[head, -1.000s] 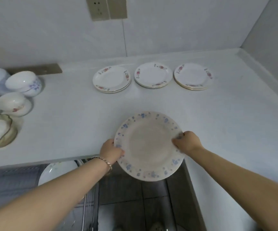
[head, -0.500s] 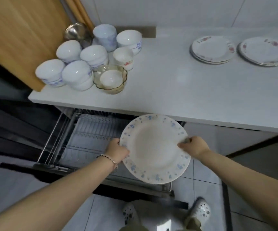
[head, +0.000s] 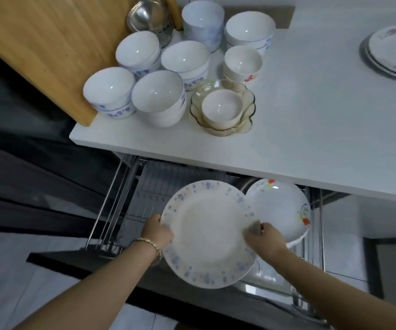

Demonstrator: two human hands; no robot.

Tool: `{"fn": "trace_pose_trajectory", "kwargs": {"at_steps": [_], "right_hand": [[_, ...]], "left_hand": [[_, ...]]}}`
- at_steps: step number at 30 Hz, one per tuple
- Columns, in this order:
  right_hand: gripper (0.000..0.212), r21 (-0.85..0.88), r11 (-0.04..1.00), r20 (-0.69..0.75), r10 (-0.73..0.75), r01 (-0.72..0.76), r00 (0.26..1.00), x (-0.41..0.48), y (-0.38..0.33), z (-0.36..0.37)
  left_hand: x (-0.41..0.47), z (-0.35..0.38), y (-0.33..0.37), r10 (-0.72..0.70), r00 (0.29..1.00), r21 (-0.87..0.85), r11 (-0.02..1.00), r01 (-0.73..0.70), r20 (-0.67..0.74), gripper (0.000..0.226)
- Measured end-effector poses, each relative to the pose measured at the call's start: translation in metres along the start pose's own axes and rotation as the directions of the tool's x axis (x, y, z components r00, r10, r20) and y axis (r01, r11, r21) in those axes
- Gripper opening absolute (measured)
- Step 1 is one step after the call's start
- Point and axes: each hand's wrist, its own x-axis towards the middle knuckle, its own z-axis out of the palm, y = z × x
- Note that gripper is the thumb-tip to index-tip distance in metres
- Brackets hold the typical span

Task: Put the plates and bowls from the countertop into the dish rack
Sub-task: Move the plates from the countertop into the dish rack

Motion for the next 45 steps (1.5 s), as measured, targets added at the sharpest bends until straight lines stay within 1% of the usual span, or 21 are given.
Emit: {"fn": "trace_pose_trajectory", "kwargs": {"at_steps": [2, 3, 5, 9, 11, 14, 17, 19, 21, 23, 25, 27, 28, 31, 34, 37, 39, 41, 43, 45], "right_hand": [[0.032, -0.004, 1.000, -0.002, 0.022, -0.022, 1.000, 0.020, -0.014, 0.022], [0.033, 0.001, 0.999, -0.002, 0.033, -0.033, 0.999, 0.032, -0.021, 0.034], [0.033, 0.073, 0.995, 0.021, 0.063, -0.064, 0.998, 0.053, -0.031, 0.058], [0.037, 0.232, 0.959, 0.041, 0.155, -0.160, 0.987, 0.099, -0.039, 0.106], [0.039, 0.288, 0.936, -0.002, 0.214, -0.205, 0.977, 0.123, -0.034, 0.127], [0.040, 0.386, 0.893, -0.064, 0.277, -0.232, 0.959, 0.159, -0.025, 0.150], [0.039, 0.458, 0.854, -0.169, 0.356, -0.246, 0.919, 0.184, -0.011, 0.165], [0.043, 0.534, 0.802, -0.185, 0.419, -0.267, 0.889, 0.194, -0.005, 0.171], [0.041, 0.593, 0.759, -0.199, 0.462, -0.269, 0.864, 0.195, -0.004, 0.175], [0.040, 0.558, 0.777, -0.256, 0.495, -0.291, 0.830, 0.190, -0.007, 0.179], [0.038, 0.564, 0.770, -0.307, 0.532, -0.299, 0.789, 0.186, -0.011, 0.181], [0.024, 0.566, 0.775, -0.334, 0.528, -0.282, 0.780, 0.187, -0.012, 0.184], [0.020, 0.554, 0.782, -0.345, 0.528, -0.286, 0.776, 0.189, -0.011, 0.185], [0.023, 0.530, 0.787, -0.346, 0.541, -0.316, 0.767, 0.192, -0.014, 0.185], [0.024, 0.426, 0.842, -0.332, 0.486, -0.331, 0.808, 0.189, -0.016, 0.177], [0.035, 0.296, 0.881, -0.276, 0.450, -0.370, 0.850, 0.181, -0.016, 0.165], [0.044, 0.229, 0.889, -0.203, 0.441, -0.396, 0.874, 0.171, -0.016, 0.157], [0.040, 0.151, 0.900, -0.143, 0.428, -0.408, 0.892, 0.155, -0.015, 0.148], [0.037, 0.076, 0.920, -0.101, 0.392, -0.385, 0.915, 0.133, -0.016, 0.136], [0.037, 0.029, 0.937, -0.065, 0.351, -0.349, 0.934, 0.107, -0.017, 0.119]], "left_hand": [[0.034, -0.010, -0.001, 0.017, 1.000, 0.021, 1.000, -0.017, 0.006, 0.021], [0.051, -0.014, 0.000, 0.034, 0.999, 0.038, 0.999, -0.034, 0.007, 0.020], [0.085, -0.020, -0.001, 0.046, 0.999, 0.068, 0.997, -0.046, 0.002, 0.026], [0.150, -0.021, -0.006, 0.041, 0.999, 0.129, 0.991, -0.042, 0.010, 0.031], [0.181, -0.014, -0.008, 0.034, 0.999, 0.141, 0.989, -0.039, 0.041, 0.032], [0.225, 0.002, -0.010, 0.037, 0.995, 0.149, 0.987, -0.050, 0.089, 0.039], [0.259, 0.025, -0.012, 0.046, 0.987, 0.128, 0.990, -0.066, 0.151, 0.042], [0.272, 0.039, -0.013, 0.048, 0.984, 0.115, 0.991, -0.068, 0.171, 0.041], [0.281, 0.050, -0.011, 0.049, 0.984, 0.103, 0.992, -0.067, 0.174, 0.037], [0.288, 0.057, -0.008, 0.040, 0.987, 0.078, 0.996, -0.052, 0.155, 0.034], [0.295, 0.060, -0.005, 0.031, 0.989, 0.050, 0.998, -0.038, 0.146, 0.033], [0.298, 0.060, -0.004, 0.033, 0.989, 0.060, 0.997, -0.042, 0.143, 0.033], [0.298, 0.060, -0.005, 0.041, 0.990, 0.069, 0.996, -0.050, 0.138, 0.033], [0.291, 0.059, -0.009, 0.088, 0.985, 0.120, 0.987, -0.106, 0.150, 0.038], [0.283, 0.057, -0.015, 0.071, 0.978, 0.188, 0.976, -0.109, 0.198, 0.043], [0.277, 0.053, -0.018, 0.021, 0.965, 0.272, 0.958, -0.094, 0.260, 0.050], [0.267, 0.045, -0.015, -0.014, 0.969, 0.335, 0.939, -0.072, 0.248, 0.053], [0.251, 0.036, -0.010, -0.017, 0.980, 0.422, 0.904, -0.069, 0.197, 0.055], [0.227, 0.026, -0.003, 0.026, 0.979, 0.479, 0.870, -0.122, 0.202, 0.051], [0.194, 0.019, 0.007, 0.083, 0.948, 0.511, 0.826, -0.238, 0.307, 0.044]]}}
